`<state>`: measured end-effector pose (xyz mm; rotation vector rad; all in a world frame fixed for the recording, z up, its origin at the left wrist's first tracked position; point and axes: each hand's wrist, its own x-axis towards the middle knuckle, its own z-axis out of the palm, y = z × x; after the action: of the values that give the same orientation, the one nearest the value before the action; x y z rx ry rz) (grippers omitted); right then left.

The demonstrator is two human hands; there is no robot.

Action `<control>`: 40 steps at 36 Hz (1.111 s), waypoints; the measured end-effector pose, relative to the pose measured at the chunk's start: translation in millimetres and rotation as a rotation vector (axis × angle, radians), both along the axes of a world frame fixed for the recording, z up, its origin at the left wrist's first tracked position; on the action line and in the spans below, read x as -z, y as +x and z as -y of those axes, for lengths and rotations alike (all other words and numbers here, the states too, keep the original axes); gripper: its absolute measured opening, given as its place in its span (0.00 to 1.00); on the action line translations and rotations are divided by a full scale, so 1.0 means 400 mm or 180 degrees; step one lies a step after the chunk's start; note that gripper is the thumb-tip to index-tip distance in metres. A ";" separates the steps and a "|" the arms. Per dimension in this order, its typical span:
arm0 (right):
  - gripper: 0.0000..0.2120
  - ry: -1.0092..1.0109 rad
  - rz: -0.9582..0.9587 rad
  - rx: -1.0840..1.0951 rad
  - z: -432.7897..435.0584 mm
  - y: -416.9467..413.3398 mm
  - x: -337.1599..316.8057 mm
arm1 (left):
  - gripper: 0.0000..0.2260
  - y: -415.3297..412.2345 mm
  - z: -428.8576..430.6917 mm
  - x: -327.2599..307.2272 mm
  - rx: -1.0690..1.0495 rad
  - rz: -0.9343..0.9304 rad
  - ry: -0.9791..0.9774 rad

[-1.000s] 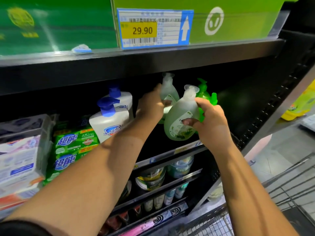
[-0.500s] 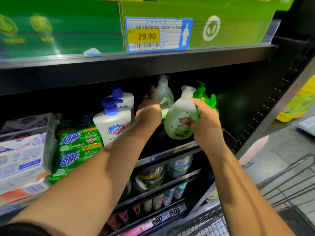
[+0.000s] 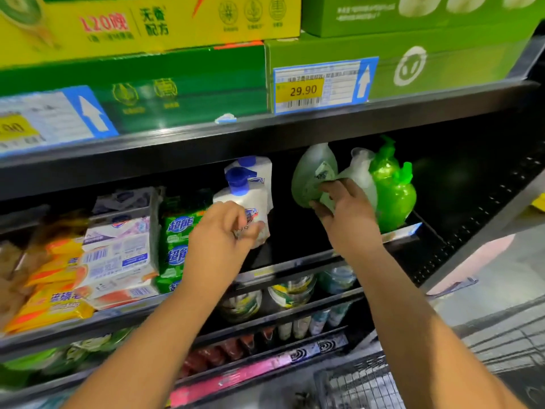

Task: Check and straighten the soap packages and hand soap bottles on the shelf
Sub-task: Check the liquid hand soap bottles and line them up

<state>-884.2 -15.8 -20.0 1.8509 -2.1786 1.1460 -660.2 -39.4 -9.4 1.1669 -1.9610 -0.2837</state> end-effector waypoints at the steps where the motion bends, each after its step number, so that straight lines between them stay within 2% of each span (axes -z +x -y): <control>1: 0.15 0.0127 0.0022 -0.0126 0.013 0.013 -0.005 | 0.16 0.010 0.006 -0.011 -0.0104 -0.0106 -0.0055; 5: 0.19 0.0391 0.0143 -0.0586 0.066 0.062 -0.021 | 0.25 0.027 0.075 -0.027 -0.0459 -0.0036 -0.0202; 7: 0.19 0.0322 0.0440 -0.0717 0.100 0.084 -0.028 | 0.36 0.026 0.111 -0.020 -0.0200 -0.0122 0.0110; 8: 0.20 0.0339 0.0618 -0.0761 0.120 0.091 -0.028 | 0.37 0.021 0.119 -0.014 0.0087 -0.0358 0.0382; 10: 0.23 0.0489 0.0790 -0.0834 0.155 0.102 -0.032 | 0.32 0.021 0.125 -0.008 0.0546 -0.0613 0.0638; 12: 0.24 0.0526 0.0946 -0.1040 0.183 0.108 -0.036 | 0.24 0.024 0.124 -0.010 0.0714 -0.0676 0.0801; 15: 0.22 0.0466 0.0922 -0.1281 0.214 0.110 -0.040 | 0.17 0.033 0.106 -0.028 0.0373 -0.0094 0.0410; 18: 0.19 0.0355 0.0844 -0.1276 0.231 0.104 -0.027 | 0.14 0.043 0.110 -0.032 0.0353 0.0024 0.0295; 21: 0.19 -0.0075 0.0376 -0.1200 0.242 0.093 0.015 | 0.14 0.047 0.127 -0.026 0.0345 0.0126 0.0304; 23: 0.21 -0.0180 0.0339 -0.1126 0.238 0.102 0.028 | 0.16 0.046 0.133 -0.027 0.0366 0.0197 0.0361; 25: 0.25 -0.0065 0.0547 -0.0887 0.230 0.119 0.024 | 0.23 0.042 0.138 -0.021 0.0350 0.0143 0.0507; 27: 0.27 0.0048 0.0350 -0.0583 0.215 0.121 0.007 | 0.29 0.038 0.144 -0.017 0.0260 0.0203 0.0612; 30: 0.22 0.0050 0.0122 -0.0264 0.195 0.115 0.018 | 0.31 0.045 0.150 -0.015 0.0104 0.0384 0.0591; 32: 0.16 0.0133 -0.0478 -0.0118 0.185 0.114 0.018 | 0.35 0.050 0.156 -0.015 -0.0004 0.0409 0.0560; 33: 0.15 0.0380 -0.0629 -0.0002 0.176 0.111 0.015 | 0.35 0.049 0.158 -0.016 -0.0073 0.0469 0.0572; 35: 0.14 0.0656 -0.0282 0.0194 0.149 0.107 0.011 | 0.30 0.043 0.163 -0.015 -0.0133 0.0485 0.0644; 37: 0.16 0.0484 0.0150 0.0241 0.121 0.089 0.019 | 0.27 0.035 0.169 -0.014 -0.0145 0.0445 0.0744; 40: 0.24 0.0509 0.0190 0.0056 0.064 0.079 0.014 | 0.30 0.029 0.180 -0.013 -0.0057 0.0256 0.0906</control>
<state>-852.4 -41.6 -25.5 1.8757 -2.3793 1.0660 -648.5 -111.5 -4.3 1.3944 -2.0251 -0.5272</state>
